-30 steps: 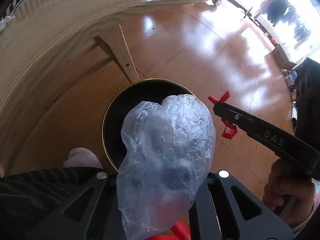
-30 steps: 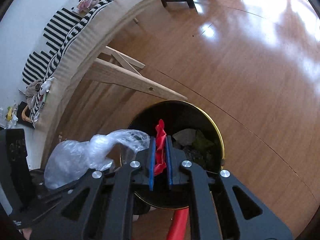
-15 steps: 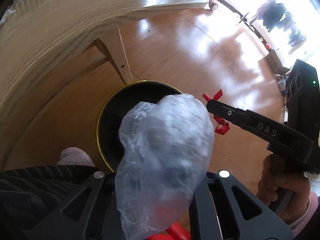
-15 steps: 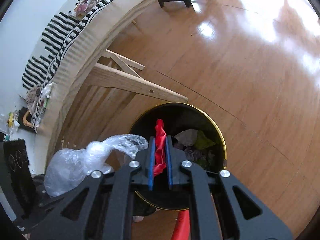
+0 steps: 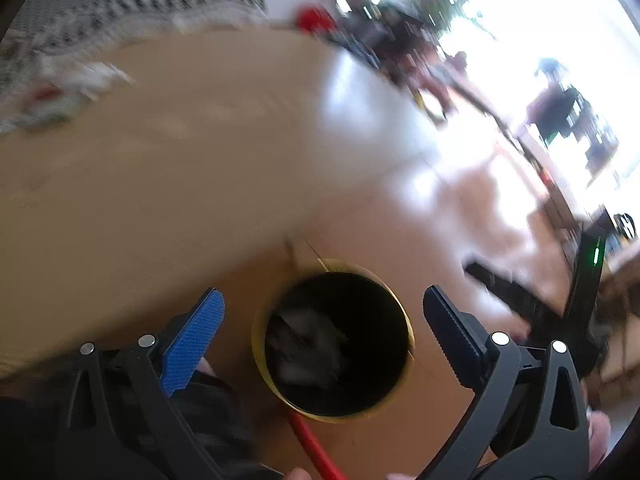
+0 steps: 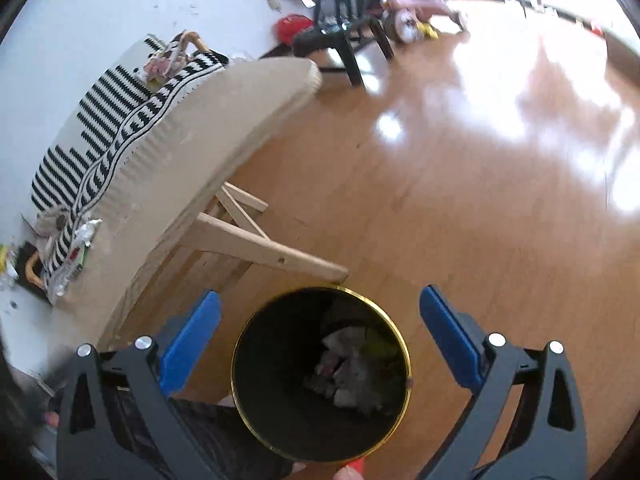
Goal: Collect trash
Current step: 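Open both tools over the bin and raise them back over the table, then grasp the green-and-white wrapper with the left tool while the right tool grasps the white tissue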
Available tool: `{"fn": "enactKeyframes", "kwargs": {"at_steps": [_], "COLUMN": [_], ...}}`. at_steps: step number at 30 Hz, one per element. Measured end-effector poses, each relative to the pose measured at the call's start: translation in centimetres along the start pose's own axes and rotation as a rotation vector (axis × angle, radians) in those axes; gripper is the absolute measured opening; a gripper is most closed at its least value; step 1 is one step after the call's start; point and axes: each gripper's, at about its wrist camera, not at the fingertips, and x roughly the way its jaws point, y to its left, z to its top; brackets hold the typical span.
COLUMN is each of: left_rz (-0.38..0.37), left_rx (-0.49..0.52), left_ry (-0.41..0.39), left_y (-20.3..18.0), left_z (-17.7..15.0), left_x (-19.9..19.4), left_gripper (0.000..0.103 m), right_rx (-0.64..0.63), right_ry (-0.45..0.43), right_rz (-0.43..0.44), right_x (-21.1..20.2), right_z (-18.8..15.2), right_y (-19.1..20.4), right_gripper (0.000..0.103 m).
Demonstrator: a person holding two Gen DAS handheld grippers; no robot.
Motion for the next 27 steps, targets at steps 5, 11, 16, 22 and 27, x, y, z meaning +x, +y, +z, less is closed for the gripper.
{"fn": "enactKeyframes", "kwargs": {"at_steps": [5, 11, 16, 22, 27], "left_rz": [0.140, 0.323, 0.419, 0.469, 0.448], "left_rx": [-0.100, -0.212, -0.218, -0.158, -0.136], "left_ry": [-0.112, -0.125, -0.090, -0.031, 0.012], "left_y": [8.2, 20.6, 28.6, 34.5, 37.7], "left_z": [2.7, 3.5, 5.6, 9.0, 12.0], "left_x": [-4.9, -8.6, -10.9, -11.2, -8.9], "left_gripper": [0.097, 0.097, 0.097, 0.097, 0.097], "right_rx": [-0.122, -0.318, -0.442, -0.618, -0.742], "right_ry": [-0.002, 0.010, 0.027, 0.070, 0.073], "right_rz": [0.039, 0.106, 0.190, 0.264, 0.279], "right_x": [1.0, 2.9, 5.7, 9.8, 14.2], "right_z": [0.5, 0.8, 2.3, 4.8, 6.1], "right_y": [5.3, 13.4, 21.4, 32.2, 40.7], "right_gripper": [0.096, 0.096, 0.096, 0.096, 0.096]}}
